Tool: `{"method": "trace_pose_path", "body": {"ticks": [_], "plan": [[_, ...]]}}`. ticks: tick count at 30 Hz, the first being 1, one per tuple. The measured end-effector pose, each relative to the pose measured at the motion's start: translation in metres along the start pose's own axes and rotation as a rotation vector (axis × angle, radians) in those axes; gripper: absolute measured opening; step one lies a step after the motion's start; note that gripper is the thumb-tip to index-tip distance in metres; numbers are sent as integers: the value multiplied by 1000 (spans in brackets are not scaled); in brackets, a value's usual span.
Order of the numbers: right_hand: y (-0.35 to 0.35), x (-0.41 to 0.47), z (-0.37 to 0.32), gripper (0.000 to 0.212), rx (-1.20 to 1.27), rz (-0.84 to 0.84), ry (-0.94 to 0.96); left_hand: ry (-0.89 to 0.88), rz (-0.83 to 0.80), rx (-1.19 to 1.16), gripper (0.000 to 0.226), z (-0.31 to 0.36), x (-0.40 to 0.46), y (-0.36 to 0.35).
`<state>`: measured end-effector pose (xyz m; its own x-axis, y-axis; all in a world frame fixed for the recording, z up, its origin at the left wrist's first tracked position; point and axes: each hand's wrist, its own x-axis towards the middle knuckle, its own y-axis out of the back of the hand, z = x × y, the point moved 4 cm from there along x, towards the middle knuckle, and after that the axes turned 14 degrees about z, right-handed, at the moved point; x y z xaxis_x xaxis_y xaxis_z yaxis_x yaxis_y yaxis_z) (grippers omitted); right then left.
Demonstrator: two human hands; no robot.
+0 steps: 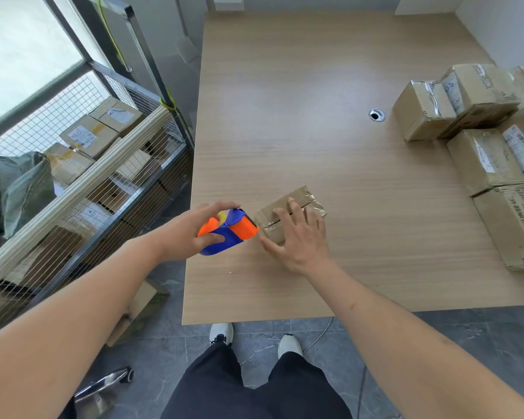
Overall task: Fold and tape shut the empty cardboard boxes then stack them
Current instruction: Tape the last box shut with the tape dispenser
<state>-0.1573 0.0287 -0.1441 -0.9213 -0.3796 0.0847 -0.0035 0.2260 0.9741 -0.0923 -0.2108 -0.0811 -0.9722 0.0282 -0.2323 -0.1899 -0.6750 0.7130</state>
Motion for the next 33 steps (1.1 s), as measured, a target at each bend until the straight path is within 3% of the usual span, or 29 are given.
{"method": "trace_pose_path", "body": {"ticks": [3, 8, 12, 17, 25, 33], "plan": [[-5, 3, -4, 63, 42, -52, 66, -31, -2, -8, 72, -4, -3, 1], [1, 6, -18, 62, 361, -235, 236, -56, -40, -37, 72, -10, -10, 0], [7, 7, -15, 63, 496, -368, 194, -56, -93, -12, 72, -11, -16, -1], [33, 7, -27, 25, 920, -347, -56, -43, -102, -11, 72, -5, -19, 5], [46, 8, -35, 7, 990, -190, -144, -62, -107, -35, 72, 9, -25, 9], [43, -5, -22, 3, 940, -82, -182, -111, -84, 7, 70, 16, -31, -7]]}}
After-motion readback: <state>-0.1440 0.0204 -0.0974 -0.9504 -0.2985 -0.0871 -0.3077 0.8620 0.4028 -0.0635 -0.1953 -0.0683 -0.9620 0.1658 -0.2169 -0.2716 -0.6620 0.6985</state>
